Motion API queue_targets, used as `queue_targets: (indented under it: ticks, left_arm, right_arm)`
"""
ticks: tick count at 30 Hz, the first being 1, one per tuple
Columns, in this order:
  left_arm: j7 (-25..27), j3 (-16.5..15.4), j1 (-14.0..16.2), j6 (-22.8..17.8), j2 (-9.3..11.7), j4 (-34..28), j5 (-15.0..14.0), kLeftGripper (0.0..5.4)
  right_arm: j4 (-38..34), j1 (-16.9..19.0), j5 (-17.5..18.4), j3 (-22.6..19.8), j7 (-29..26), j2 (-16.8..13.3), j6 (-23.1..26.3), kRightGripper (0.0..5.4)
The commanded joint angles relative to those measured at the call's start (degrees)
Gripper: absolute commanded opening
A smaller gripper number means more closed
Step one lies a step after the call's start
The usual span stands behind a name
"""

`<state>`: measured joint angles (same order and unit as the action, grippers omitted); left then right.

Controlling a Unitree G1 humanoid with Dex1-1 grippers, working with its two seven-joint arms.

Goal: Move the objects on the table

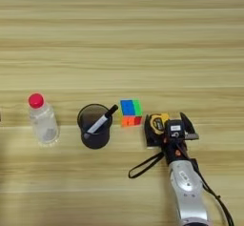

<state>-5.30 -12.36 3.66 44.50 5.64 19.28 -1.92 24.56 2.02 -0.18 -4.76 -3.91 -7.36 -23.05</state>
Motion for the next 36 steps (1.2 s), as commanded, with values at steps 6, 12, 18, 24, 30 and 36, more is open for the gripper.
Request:
queue_targets:
  ticks: [6,12,18,24,30,36]
  left_arm:
    - [8.56,9.39,7.54,-8.47,-1.27,-20.61,-4.51,5.40]
    - [10.30,14.25,7.66,-10.85,-3.10,-20.23,-1.81,5.40]
    - [10.04,17.22,6.56,-12.99,-4.99,-18.01,1.15,5.40]
    - [9.94,17.08,5.00,-13.43,-5.15,-14.18,1.83,5.40]
    - [9.82,18.02,3.48,-13.23,-5.88,-9.90,2.97,5.40]
    - [9.06,17.42,2.27,-12.11,-5.83,-6.09,3.81,5.40]
  right_arm:
    - [1.85,-1.01,-0.06,-0.28,0.39,-0.01,-0.03,5.39]
    - [1.98,-1.03,-0.07,-0.37,0.41,-0.03,-0.11,5.39]
    - [2.07,-0.98,-0.04,-0.37,0.43,0.09,-0.19,5.39]
    - [2.04,-0.88,-0.10,-0.25,0.59,0.35,-0.25,5.39]
    - [2.06,-0.75,-0.11,-0.11,0.60,0.62,-0.30,5.39]
    - [1.71,-0.48,-0.11,-0.11,0.56,0.74,-0.29,5.39]
